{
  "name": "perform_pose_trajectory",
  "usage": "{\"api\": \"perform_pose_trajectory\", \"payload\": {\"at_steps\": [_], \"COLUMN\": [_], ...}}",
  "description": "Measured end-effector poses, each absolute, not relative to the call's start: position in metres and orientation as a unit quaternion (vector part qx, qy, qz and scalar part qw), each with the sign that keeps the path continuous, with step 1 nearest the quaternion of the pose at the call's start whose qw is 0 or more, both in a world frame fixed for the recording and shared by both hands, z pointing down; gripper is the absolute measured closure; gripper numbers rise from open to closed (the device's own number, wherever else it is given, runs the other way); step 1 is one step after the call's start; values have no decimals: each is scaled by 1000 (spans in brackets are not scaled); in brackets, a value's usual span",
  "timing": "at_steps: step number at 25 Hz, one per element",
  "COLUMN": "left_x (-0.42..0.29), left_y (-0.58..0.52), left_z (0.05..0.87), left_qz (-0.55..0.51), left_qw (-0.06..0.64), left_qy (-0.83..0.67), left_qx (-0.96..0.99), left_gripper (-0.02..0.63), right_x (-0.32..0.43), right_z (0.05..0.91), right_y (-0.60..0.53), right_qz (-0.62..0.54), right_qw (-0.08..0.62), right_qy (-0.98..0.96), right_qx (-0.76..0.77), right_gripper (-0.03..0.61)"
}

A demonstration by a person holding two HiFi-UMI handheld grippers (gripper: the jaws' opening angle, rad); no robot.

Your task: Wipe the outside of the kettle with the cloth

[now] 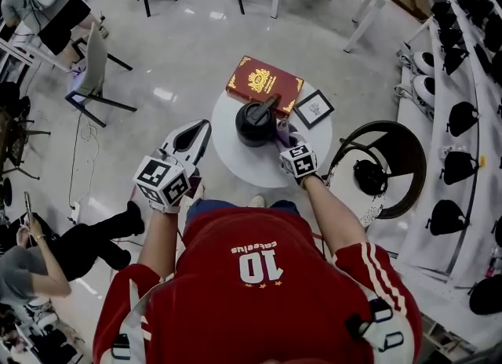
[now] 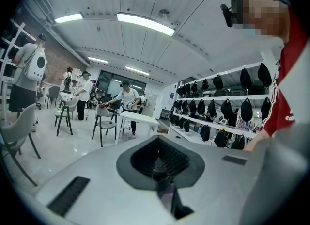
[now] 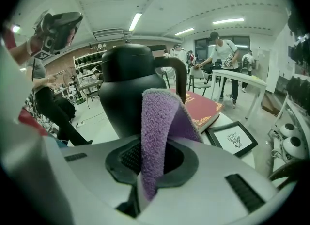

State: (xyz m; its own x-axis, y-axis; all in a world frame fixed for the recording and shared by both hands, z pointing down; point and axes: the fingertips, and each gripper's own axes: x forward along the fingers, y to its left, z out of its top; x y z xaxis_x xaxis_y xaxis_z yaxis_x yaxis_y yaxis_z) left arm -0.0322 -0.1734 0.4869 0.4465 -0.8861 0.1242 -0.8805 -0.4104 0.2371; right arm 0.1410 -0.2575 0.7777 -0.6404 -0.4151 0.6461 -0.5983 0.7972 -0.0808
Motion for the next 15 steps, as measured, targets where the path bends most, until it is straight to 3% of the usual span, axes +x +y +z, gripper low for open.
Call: {"api": "perform_pose_trajectory", "payload": {"at_steps": [15], "left_x": [-45], "left_y": [-173], "left_z": [471], "left_qz": [-7], "left_qw": [133], "left_qy": [-490], "left_qx": [861], "left_gripper": [607], "right_x": [129], "right_z": [769], "right_y": [-224], "right_qz": [176], "right_qw": [294], "right_qy": [-881], "right_qx": [327], "right_gripper": [534]}}
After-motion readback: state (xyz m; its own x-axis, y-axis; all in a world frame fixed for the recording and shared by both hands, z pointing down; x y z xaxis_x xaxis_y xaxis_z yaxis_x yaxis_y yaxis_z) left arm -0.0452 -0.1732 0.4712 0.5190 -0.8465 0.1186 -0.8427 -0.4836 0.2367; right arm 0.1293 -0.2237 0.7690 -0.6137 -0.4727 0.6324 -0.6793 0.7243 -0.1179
